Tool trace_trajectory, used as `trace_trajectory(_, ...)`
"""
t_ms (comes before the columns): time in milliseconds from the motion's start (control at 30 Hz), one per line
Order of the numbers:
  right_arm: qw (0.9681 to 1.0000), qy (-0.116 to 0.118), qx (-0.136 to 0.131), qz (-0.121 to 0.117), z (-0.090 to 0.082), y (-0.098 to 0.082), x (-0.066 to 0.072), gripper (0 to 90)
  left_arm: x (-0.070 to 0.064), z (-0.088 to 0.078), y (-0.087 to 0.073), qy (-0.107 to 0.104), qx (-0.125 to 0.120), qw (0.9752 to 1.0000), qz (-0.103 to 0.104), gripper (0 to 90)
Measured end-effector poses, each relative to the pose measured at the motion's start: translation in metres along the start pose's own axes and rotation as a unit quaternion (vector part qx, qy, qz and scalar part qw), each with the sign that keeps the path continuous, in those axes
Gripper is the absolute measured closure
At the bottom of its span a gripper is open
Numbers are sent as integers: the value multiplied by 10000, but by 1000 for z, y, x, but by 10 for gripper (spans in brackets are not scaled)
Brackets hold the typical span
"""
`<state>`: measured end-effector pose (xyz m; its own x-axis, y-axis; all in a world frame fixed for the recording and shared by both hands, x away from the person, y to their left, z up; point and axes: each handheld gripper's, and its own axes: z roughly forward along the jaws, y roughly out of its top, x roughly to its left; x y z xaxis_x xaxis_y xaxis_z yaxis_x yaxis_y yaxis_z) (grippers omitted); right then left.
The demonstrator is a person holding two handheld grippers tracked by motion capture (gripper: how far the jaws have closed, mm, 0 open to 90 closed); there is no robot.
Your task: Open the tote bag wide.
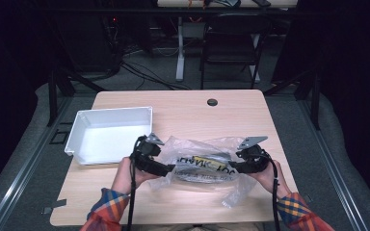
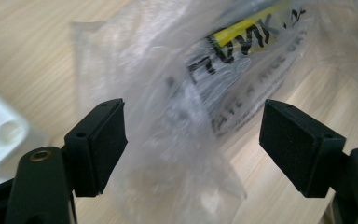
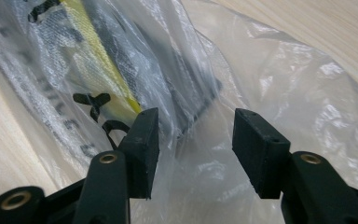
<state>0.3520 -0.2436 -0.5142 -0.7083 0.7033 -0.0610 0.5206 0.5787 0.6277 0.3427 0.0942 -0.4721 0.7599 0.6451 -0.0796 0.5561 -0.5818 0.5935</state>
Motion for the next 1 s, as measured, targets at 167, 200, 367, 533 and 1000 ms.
trace_trajectory(167, 9996, 125, 237, 115, 4, -4, -7, 506, 9, 33, 4, 184, 379, 9991, -50, 371)
trace_trajectory(200, 9994, 185, 294, 94, 4, -4, -8, 550, 13, 36, 3, 193, 397, 9990, -80, 431)
trace_trajectory(367, 9995, 203, 210, 121, 5, -4, -10, 818, 25, 45, -3, 326, 288, 9986, -289, 724)
trace_trajectory(533, 9998, 13, 179, 112, 11, 3, -10, 896, 29, 50, -2, 558, 194, 9975, -382, 852)
trace_trajectory(1000, 9974, -437, 422, 385, 44, 8, -28, 900, 37, 90, 11, 909, 521, 9935, -442, 860)
